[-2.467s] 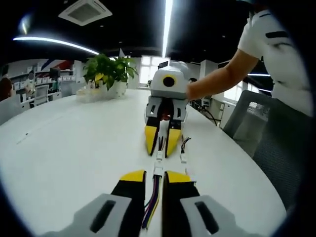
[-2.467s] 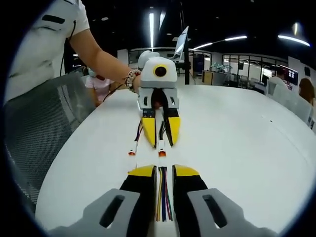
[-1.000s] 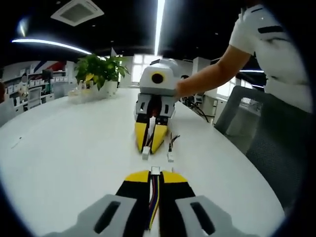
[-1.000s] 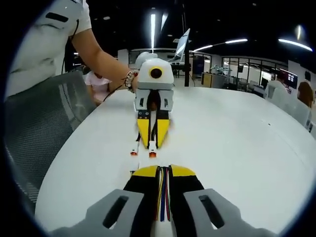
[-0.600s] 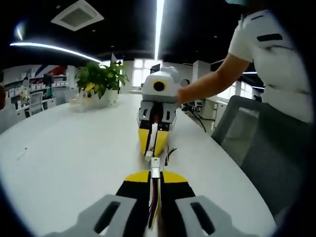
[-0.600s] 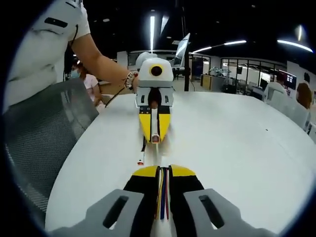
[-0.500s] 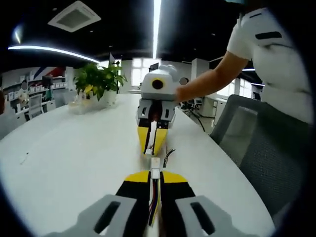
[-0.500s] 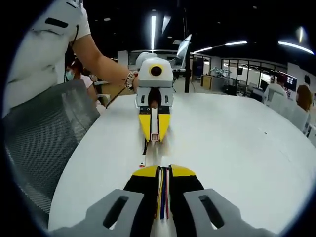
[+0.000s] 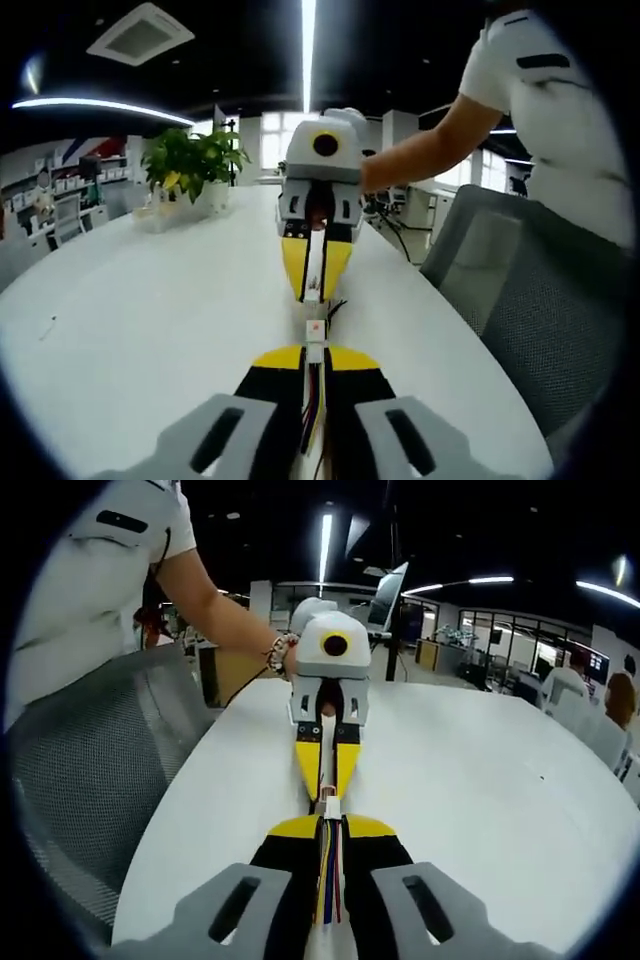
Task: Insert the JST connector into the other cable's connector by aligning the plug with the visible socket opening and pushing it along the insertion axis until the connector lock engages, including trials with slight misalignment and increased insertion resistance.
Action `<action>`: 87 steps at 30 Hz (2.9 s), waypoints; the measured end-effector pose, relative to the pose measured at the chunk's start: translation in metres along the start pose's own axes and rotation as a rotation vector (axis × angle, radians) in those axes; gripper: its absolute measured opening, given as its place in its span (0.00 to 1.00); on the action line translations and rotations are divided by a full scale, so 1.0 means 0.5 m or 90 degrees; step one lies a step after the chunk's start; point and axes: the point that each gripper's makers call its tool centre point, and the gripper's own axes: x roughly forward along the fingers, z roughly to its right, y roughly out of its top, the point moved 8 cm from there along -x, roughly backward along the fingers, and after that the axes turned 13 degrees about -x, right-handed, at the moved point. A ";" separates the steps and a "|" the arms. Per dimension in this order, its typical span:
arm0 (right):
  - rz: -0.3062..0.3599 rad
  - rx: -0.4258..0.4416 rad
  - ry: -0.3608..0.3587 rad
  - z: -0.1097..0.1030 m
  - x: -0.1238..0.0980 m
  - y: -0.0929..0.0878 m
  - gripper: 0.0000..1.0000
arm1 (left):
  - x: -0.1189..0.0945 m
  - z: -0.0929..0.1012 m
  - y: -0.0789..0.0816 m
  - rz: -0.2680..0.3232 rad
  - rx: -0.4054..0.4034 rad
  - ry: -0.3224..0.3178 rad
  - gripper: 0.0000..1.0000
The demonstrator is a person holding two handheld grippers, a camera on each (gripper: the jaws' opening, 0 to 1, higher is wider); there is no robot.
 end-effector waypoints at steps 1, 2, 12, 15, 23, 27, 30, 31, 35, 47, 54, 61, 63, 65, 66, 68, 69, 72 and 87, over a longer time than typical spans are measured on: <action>-0.001 0.000 0.001 0.001 0.003 -0.002 0.04 | -0.002 -0.002 -0.002 0.000 -0.001 0.000 0.00; 0.000 0.000 0.002 0.001 0.005 -0.002 0.04 | -0.001 -0.002 -0.003 0.001 -0.002 -0.001 0.00; -0.016 0.001 0.023 -0.006 0.021 -0.017 0.04 | 0.007 -0.013 -0.014 -0.007 -0.008 -0.006 0.00; -0.022 0.003 0.030 -0.006 0.024 -0.024 0.04 | 0.008 -0.018 -0.020 -0.010 -0.010 -0.008 0.00; -0.051 0.008 0.043 -0.007 0.035 -0.044 0.04 | 0.014 -0.032 -0.035 -0.025 -0.015 -0.012 0.00; -0.067 0.013 0.048 -0.001 0.038 -0.049 0.04 | 0.015 -0.045 -0.041 -0.030 -0.020 -0.010 0.00; -0.082 0.009 0.055 0.005 0.038 -0.056 0.04 | 0.015 -0.055 -0.044 -0.032 -0.023 -0.008 0.00; -0.086 0.010 0.057 0.008 0.039 -0.058 0.04 | 0.016 -0.058 -0.045 -0.033 -0.024 -0.008 0.00; -0.106 0.000 0.065 0.015 0.045 -0.067 0.04 | 0.021 -0.067 -0.050 -0.040 -0.027 0.000 0.00; -0.144 -0.014 0.081 0.020 0.055 -0.079 0.04 | 0.030 -0.069 -0.055 -0.052 -0.038 0.003 0.00; -0.152 -0.020 0.084 0.021 0.057 -0.081 0.04 | 0.030 -0.069 -0.056 -0.056 -0.034 -0.001 0.00; -0.130 -0.010 0.080 0.026 0.051 -0.080 0.04 | 0.027 -0.069 -0.056 -0.053 -0.031 -0.005 0.00; -0.126 -0.011 0.082 0.025 0.051 -0.077 0.04 | 0.026 -0.068 -0.057 -0.054 -0.030 -0.007 0.00; -0.123 -0.011 0.084 0.024 0.051 -0.076 0.04 | 0.026 -0.067 -0.057 -0.056 -0.028 -0.008 0.00; -0.124 -0.009 0.086 0.022 0.052 -0.074 0.04 | 0.025 -0.067 -0.057 -0.057 -0.028 -0.009 0.00; -0.132 -0.018 0.088 0.021 0.055 -0.074 0.04 | 0.026 -0.067 -0.057 -0.061 -0.023 -0.008 0.00; -0.133 -0.018 0.091 0.020 0.057 -0.073 0.04 | 0.026 -0.067 -0.058 -0.062 -0.022 -0.009 0.00; -0.127 -0.020 0.095 0.019 0.060 -0.074 0.04 | 0.026 -0.066 -0.062 -0.065 -0.021 -0.013 0.00; -0.012 0.069 0.061 0.016 0.032 -0.044 0.04 | 0.001 -0.059 -0.035 0.004 -0.051 -0.035 0.00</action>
